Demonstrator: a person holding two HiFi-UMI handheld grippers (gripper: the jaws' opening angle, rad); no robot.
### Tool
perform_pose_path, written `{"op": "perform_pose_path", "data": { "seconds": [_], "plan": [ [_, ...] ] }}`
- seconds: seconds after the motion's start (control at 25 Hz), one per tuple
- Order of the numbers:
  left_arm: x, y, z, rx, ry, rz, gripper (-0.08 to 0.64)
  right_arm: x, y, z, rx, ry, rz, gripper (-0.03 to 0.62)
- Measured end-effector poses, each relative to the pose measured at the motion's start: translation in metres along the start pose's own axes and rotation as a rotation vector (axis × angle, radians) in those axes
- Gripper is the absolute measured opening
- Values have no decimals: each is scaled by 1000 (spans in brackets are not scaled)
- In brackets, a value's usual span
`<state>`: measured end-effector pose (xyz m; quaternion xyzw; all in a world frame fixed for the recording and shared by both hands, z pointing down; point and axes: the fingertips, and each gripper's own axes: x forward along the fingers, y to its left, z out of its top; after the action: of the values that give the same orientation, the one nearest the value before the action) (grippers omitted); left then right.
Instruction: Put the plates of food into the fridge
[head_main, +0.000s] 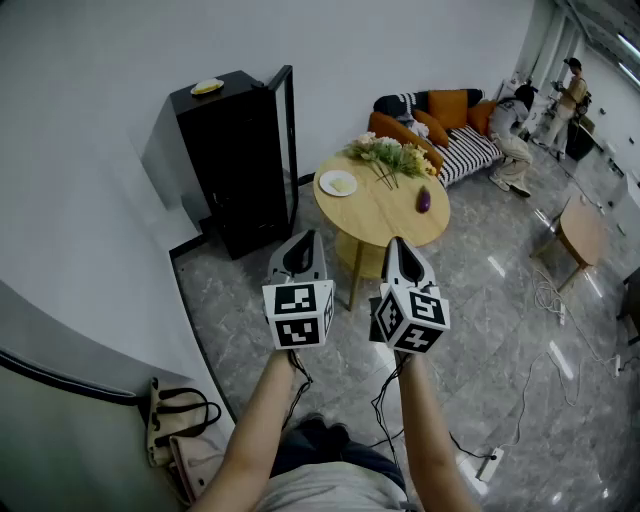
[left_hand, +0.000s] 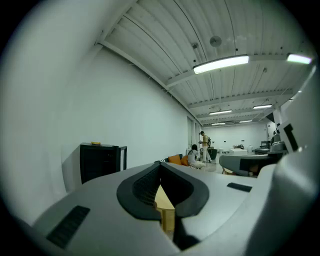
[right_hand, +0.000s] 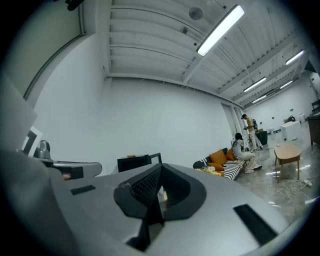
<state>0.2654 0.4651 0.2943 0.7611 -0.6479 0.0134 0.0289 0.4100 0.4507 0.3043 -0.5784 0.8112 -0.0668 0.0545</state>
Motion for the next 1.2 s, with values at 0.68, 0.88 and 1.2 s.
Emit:
{"op": "perform_pose_path", "data": {
  "seconds": [0.68, 0.88, 1.2],
  "plan": [
    [1, -12, 1, 10, -8, -4, 8, -8, -12, 6, 20, -17, 5, 14],
    [2, -17, -4, 7, -1, 11, 8, -12, -22, 4, 25, -22, -3, 14],
    [10, -34, -26, -21, 33, 12, 8, -22, -60, -4, 66, -10, -59, 14]
  ]
}}
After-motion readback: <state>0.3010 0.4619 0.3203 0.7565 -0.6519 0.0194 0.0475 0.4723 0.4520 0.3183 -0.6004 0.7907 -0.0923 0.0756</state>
